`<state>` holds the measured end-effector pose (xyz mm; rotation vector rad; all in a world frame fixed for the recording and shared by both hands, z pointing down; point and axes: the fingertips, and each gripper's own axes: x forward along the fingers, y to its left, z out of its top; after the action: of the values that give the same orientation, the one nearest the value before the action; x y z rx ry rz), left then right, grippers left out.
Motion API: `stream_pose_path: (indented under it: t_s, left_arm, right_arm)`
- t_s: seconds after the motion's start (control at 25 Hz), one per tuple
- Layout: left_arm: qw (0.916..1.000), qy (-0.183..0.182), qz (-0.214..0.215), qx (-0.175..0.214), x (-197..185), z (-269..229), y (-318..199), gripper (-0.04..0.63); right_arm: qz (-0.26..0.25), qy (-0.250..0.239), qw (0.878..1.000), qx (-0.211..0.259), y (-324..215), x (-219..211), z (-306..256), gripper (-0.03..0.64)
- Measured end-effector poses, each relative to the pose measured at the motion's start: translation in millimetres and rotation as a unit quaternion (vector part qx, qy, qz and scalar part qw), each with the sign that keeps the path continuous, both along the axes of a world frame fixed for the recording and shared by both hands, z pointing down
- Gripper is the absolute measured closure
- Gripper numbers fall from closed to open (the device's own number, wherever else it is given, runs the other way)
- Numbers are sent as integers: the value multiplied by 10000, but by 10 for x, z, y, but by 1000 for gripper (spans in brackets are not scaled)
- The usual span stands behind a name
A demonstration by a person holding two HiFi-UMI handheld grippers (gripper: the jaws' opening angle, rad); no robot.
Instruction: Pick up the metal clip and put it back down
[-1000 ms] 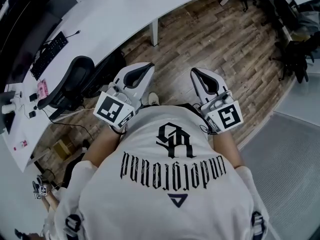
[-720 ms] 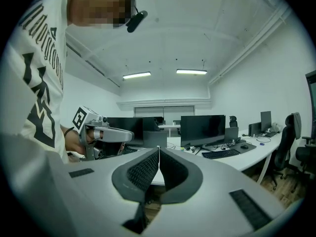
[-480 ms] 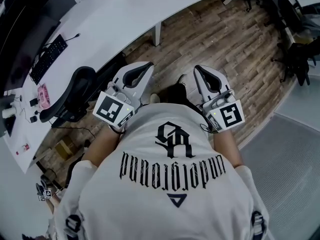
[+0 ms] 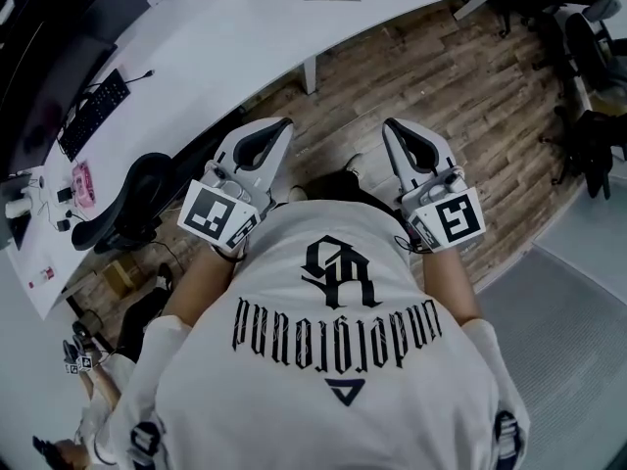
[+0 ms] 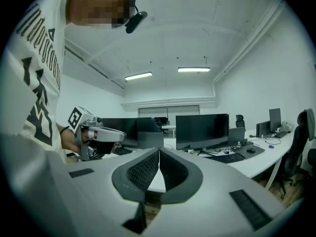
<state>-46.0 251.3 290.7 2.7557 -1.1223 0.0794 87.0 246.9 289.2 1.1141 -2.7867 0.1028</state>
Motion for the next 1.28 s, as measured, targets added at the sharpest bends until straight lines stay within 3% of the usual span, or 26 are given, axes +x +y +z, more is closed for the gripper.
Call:
stream_pose_path:
  t_s: [0.32, 0.68, 1.28]
  left_arm:
    - [9993, -86, -351, -64, 557, -35, -495, 583]
    - [9983, -219, -534, -78, 1143, 8, -795, 583]
    - [9992, -70, -384, -76, 1117, 27, -1297, 583]
  right_arm:
    - [-261, -30, 9997, -13, -586, 654, -73, 601]
    - [-440, -71, 9990, -62, -893, 1306, 7, 601]
    - [-391, -3, 9990, -232, -1252, 1215, 102, 601]
